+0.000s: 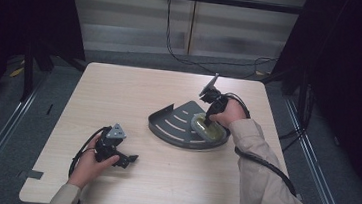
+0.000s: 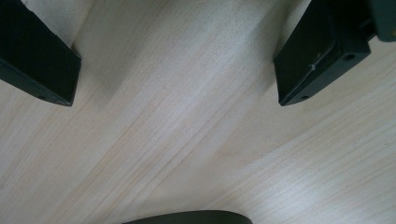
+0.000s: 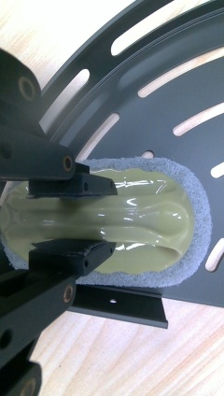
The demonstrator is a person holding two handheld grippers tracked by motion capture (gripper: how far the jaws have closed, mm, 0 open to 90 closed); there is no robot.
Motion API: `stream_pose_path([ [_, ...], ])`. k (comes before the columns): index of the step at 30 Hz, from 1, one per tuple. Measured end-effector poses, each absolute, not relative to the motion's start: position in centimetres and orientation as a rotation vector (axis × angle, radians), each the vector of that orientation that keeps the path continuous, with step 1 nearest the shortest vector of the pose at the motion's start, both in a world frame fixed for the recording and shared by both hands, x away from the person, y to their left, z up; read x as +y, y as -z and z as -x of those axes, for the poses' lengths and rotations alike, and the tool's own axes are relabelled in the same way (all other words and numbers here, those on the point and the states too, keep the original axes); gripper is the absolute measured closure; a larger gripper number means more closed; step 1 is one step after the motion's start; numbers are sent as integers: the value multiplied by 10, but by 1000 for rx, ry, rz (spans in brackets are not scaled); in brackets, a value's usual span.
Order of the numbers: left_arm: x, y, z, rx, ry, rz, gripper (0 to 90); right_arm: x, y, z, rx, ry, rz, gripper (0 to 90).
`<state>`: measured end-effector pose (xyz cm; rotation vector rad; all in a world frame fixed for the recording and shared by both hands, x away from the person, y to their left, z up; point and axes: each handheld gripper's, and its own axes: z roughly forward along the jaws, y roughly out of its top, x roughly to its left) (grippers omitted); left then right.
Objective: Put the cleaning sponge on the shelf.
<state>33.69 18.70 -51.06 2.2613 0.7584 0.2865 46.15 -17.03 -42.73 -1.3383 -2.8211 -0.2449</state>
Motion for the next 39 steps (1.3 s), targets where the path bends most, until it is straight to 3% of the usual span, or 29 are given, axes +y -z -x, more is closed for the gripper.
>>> stream_pose_path([
  [21,187,511,-337,761,-285,-2262,0,-178,427,-461,-2821,286,1408,681],
  [39,187,511,-337,761,-277,-2260,0,-178,415,-457,-2815,351,1447,448],
])
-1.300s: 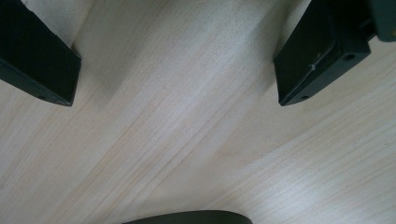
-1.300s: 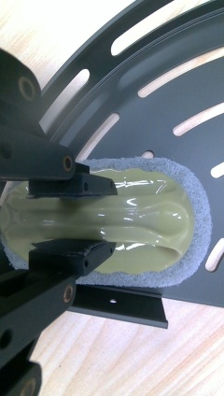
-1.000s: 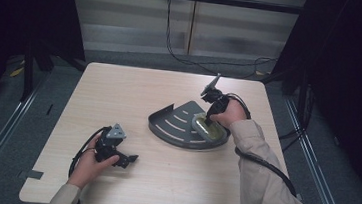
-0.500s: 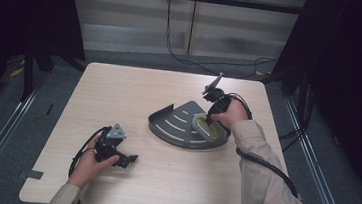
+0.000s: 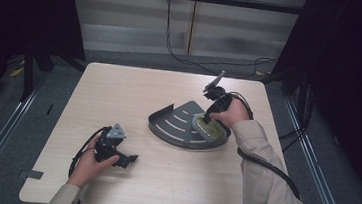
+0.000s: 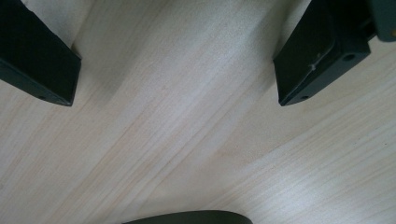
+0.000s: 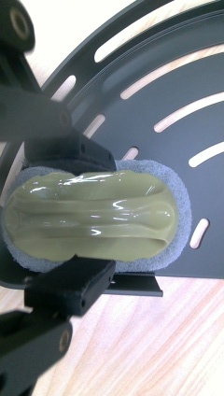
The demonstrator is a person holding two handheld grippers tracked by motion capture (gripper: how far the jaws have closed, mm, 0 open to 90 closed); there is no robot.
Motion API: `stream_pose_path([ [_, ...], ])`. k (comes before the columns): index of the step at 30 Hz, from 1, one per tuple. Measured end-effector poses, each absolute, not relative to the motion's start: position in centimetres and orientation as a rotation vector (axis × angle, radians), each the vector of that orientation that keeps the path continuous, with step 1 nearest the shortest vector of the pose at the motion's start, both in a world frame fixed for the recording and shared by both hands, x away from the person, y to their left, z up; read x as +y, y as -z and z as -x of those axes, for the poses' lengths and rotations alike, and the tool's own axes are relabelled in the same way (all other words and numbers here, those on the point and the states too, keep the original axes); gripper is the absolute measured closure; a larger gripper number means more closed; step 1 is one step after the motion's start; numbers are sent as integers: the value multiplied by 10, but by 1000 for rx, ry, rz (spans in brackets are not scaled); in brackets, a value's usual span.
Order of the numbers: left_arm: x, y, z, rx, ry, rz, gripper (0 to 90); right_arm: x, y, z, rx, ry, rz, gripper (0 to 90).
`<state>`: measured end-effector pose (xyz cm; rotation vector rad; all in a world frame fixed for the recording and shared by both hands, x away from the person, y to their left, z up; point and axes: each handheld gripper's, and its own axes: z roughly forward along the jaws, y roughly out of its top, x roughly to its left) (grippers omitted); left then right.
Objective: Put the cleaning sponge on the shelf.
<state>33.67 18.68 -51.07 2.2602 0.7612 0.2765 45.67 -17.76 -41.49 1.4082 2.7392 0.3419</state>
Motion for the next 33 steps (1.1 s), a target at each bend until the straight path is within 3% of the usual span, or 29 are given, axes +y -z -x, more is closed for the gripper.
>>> stream_pose_path([
  [5,187,511,-337,759,-280,-2260,0,-178,411,-455,2719,-354,-1406,359],
  [12,187,511,-337,761,-283,-2261,0,-179,409,-451,2715,-368,-1393,301],
  [33,187,511,-337,759,-285,-2257,0,-192,396,-424,2734,-442,-1361,223],
])
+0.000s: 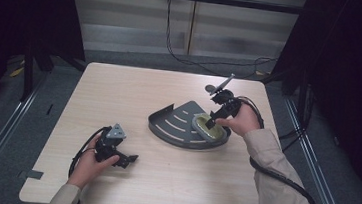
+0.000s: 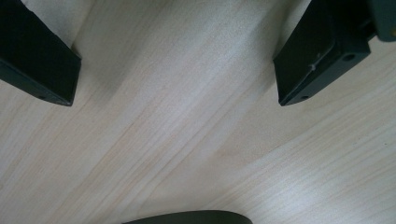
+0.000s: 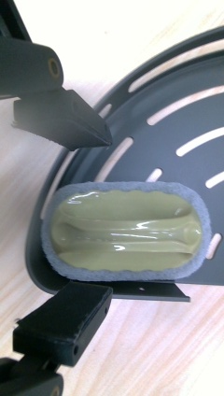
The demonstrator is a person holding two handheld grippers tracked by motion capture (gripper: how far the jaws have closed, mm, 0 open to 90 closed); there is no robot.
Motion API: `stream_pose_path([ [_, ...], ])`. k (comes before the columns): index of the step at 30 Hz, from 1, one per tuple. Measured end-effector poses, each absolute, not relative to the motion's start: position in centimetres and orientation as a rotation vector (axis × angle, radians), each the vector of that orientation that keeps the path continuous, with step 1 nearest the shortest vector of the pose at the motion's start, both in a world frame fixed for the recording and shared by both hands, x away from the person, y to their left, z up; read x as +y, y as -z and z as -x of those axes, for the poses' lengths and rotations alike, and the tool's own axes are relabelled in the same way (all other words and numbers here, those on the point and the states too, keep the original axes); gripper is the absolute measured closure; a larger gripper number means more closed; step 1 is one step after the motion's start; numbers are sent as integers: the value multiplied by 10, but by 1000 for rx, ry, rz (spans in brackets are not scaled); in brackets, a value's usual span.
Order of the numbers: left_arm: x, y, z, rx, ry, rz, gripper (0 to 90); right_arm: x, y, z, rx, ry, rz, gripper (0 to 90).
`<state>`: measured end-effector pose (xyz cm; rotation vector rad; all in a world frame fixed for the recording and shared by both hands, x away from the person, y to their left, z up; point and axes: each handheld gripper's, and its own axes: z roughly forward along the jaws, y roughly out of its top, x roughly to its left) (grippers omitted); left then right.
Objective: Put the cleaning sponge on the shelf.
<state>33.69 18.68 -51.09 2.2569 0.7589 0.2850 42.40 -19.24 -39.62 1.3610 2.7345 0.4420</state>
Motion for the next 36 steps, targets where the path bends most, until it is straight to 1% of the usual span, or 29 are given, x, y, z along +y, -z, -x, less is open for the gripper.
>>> stream_pose_path([
  [17,187,511,-337,757,-280,-2254,0,-214,389,-391,2735,-449,-1312,205],
  [23,187,511,-337,759,-275,-2254,0,-224,391,-377,2738,-457,-1326,191],
  [36,187,511,-337,755,-276,-2265,0,-235,404,-346,2738,-460,-1328,195],
])
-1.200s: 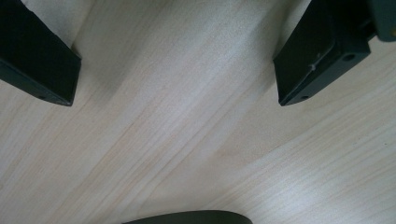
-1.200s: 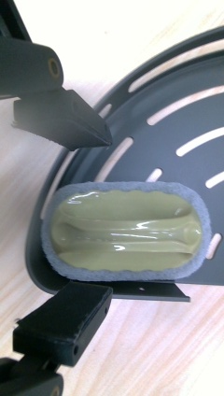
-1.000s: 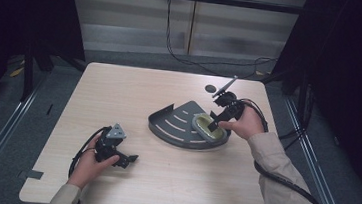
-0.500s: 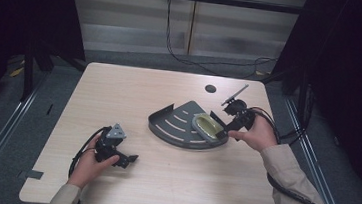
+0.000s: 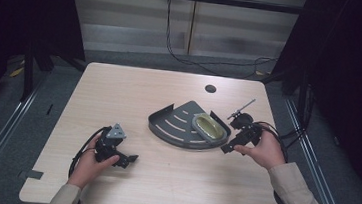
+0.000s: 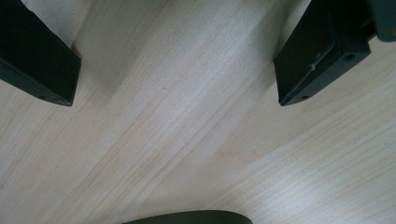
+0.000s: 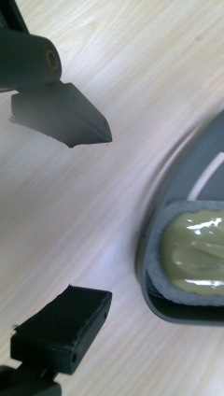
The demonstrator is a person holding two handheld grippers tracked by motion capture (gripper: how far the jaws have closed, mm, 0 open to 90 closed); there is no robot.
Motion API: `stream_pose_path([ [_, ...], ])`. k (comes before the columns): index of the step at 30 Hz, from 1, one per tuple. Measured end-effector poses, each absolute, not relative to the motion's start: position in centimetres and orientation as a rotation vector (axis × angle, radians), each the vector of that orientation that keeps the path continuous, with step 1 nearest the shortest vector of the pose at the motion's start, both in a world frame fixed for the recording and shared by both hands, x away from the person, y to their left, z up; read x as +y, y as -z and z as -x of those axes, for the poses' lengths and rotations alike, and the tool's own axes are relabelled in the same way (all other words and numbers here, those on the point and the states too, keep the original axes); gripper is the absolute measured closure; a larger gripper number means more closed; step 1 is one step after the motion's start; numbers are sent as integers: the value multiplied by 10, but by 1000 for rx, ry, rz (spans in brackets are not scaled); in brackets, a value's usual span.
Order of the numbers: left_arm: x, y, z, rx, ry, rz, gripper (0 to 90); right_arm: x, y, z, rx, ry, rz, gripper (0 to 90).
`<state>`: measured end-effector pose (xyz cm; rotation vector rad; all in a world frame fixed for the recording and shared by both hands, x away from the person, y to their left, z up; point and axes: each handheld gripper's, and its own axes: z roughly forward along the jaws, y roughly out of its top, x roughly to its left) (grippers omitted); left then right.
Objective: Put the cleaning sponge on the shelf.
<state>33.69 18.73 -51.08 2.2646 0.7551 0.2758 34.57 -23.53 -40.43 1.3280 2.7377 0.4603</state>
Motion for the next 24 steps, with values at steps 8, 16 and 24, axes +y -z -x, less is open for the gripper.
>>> stream_pose_path([
  [8,187,511,-337,754,-279,-2264,0,-246,419,-326,2745,-433,-1279,203],
  [16,187,511,-337,754,-276,-2263,0,-262,431,-305,2723,-468,-1254,216],
  [24,187,511,-337,755,-276,-2265,0,-270,437,-296,2672,-579,-1273,229],
])
